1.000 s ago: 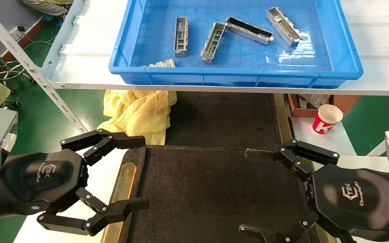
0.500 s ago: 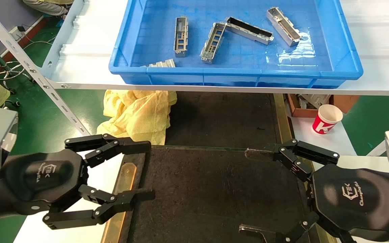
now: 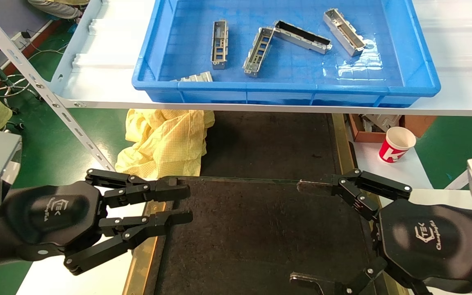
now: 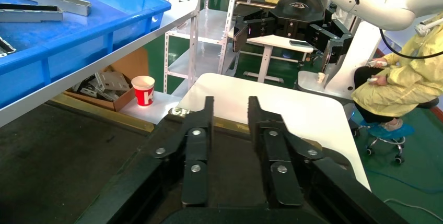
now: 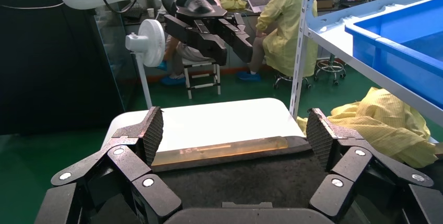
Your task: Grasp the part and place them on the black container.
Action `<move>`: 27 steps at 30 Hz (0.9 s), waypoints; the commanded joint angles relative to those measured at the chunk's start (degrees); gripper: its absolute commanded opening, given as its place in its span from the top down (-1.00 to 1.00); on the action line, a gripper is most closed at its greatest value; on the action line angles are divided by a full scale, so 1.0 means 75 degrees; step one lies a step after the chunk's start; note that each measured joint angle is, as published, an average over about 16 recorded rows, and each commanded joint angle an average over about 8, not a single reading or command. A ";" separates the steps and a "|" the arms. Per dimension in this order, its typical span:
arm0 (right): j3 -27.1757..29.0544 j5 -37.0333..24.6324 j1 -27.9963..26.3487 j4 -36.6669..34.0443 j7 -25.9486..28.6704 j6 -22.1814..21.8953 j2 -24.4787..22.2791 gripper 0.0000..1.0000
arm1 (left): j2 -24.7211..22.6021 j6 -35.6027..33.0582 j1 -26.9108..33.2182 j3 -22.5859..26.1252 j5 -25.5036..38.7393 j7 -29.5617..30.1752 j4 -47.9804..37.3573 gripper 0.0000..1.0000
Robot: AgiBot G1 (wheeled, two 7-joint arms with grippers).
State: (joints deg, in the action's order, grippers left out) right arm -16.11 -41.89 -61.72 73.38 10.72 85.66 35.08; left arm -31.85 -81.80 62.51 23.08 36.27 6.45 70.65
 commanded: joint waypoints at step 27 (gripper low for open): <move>0.0000 0.0000 0.0000 0.0000 0.0000 -0.0001 0.0000 -1.00 | 0.0000 0.0000 0.0000 0.0000 0.0000 0.0000 0.0000 1.00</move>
State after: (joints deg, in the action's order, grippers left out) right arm -16.10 -41.91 -61.72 73.40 10.71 85.64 35.07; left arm -31.85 -81.80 62.51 23.08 36.27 6.45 70.65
